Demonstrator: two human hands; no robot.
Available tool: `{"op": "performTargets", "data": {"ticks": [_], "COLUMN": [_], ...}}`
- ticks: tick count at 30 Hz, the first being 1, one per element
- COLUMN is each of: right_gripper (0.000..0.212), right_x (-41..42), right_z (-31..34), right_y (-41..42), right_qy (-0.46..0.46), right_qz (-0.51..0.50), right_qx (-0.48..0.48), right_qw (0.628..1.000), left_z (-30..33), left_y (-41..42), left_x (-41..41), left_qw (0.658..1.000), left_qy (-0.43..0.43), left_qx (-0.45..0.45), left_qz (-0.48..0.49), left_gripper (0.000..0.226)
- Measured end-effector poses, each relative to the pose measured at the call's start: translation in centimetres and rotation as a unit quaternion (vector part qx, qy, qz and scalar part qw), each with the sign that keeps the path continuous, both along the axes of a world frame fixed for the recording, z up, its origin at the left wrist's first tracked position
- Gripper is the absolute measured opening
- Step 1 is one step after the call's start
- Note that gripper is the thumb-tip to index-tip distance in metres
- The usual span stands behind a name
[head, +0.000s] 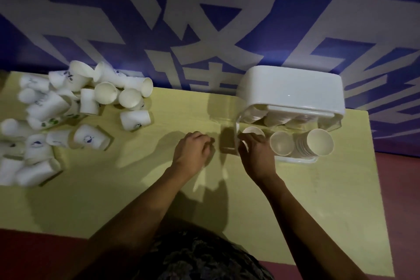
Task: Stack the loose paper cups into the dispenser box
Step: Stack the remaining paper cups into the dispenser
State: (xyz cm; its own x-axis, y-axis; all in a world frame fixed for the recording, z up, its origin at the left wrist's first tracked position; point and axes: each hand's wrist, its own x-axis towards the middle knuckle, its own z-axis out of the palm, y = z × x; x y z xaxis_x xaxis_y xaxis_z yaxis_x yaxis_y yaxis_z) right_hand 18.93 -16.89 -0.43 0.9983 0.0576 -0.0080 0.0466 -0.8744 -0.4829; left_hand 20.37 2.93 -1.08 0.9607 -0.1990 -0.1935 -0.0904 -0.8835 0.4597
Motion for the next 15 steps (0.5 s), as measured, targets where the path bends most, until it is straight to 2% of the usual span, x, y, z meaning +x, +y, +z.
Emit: {"op": "performTargets", "data": {"ticks": [7, 15], "right_gripper": [0.024, 0.033], "right_x": [1.0, 3.1], "right_z": [-0.9, -1.6], "right_y": [11.1, 22.7], "right_qy": [0.076, 0.140], "right_qz": [0.115, 0.176], "right_qx": [0.021, -0.022], "right_qw": [0.990, 0.974], "left_z": [0.2, -0.5], "left_y": [14.5, 28.0], "left_x": [-2.3, -1.8], "left_qw": [0.983, 0.961], "left_qy": [0.007, 0.006], "left_qx": [0.080, 0.077], "left_qz": [0.164, 0.267], "left_gripper": [0.033, 0.046]}}
